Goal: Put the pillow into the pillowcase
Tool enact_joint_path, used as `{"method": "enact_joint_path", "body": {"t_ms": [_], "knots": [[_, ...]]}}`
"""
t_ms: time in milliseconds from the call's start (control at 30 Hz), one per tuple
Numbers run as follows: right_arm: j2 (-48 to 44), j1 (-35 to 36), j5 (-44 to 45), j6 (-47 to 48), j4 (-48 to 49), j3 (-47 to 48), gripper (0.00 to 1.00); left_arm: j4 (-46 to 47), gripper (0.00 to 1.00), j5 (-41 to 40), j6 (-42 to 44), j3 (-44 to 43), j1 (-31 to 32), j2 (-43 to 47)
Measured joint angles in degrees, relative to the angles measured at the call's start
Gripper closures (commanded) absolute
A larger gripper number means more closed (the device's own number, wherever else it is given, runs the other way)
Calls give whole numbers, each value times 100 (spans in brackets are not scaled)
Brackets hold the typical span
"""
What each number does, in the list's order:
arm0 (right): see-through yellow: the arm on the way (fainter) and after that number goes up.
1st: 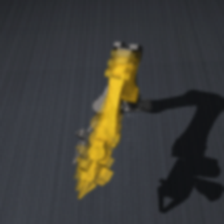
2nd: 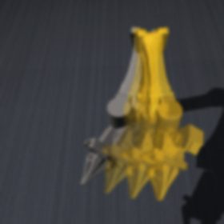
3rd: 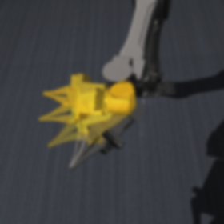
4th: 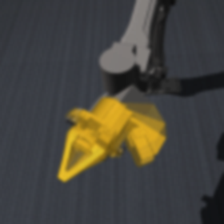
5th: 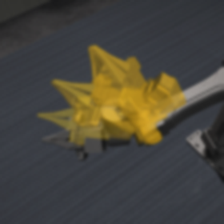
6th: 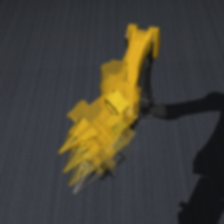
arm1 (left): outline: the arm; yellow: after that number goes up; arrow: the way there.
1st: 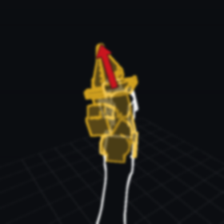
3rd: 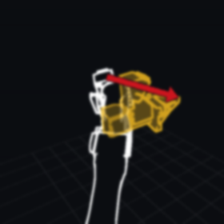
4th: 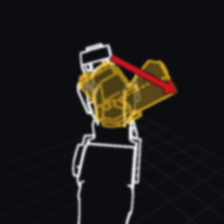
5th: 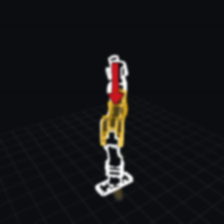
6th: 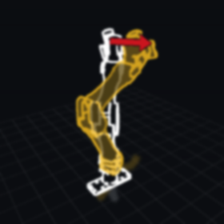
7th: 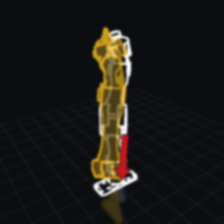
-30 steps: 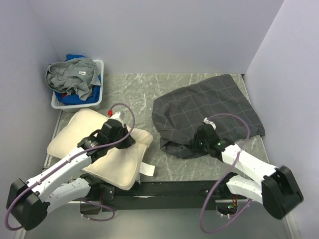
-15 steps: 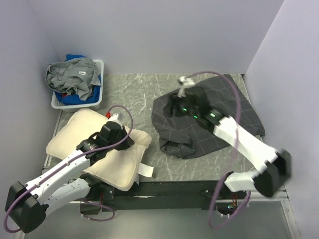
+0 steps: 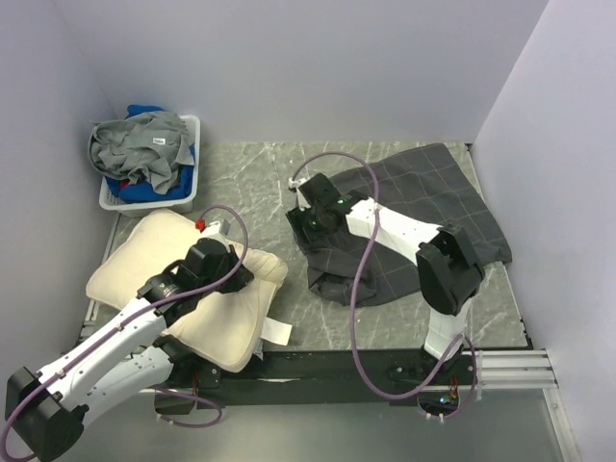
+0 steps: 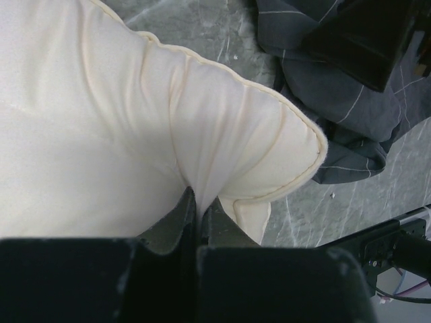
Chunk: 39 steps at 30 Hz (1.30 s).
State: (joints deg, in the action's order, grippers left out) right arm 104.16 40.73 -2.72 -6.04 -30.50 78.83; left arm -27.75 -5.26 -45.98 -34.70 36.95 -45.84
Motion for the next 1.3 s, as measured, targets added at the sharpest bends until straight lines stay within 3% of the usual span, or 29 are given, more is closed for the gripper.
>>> {"method": "enact_joint_path", "body": {"t_ms": [300,400,433,633,767,1067,1300], "knots": [[785,114,382,114,-380,817,36,-2,99,0,2,-2,0,0],[1032,114,396,170,-573,979,63,0,99,2,0,-2,0,0],[1093,114,396,201,-616,1014,80,2,99,2,0,-2,0,0],[1082,85,424,111,-728,1032,100,11,99,7,2,-2,0,-20],[721,-190,136,-177,-695,1021,100,96,99,52,13,-2,0,-184],[-1233,-1740,-1025,-942,140,297,100,516,99,197,28,-33,0,-881],[-1486,-2236,-1862,-1392,691,-739,96,549,99,197,140,-588,0,-1191]]}}
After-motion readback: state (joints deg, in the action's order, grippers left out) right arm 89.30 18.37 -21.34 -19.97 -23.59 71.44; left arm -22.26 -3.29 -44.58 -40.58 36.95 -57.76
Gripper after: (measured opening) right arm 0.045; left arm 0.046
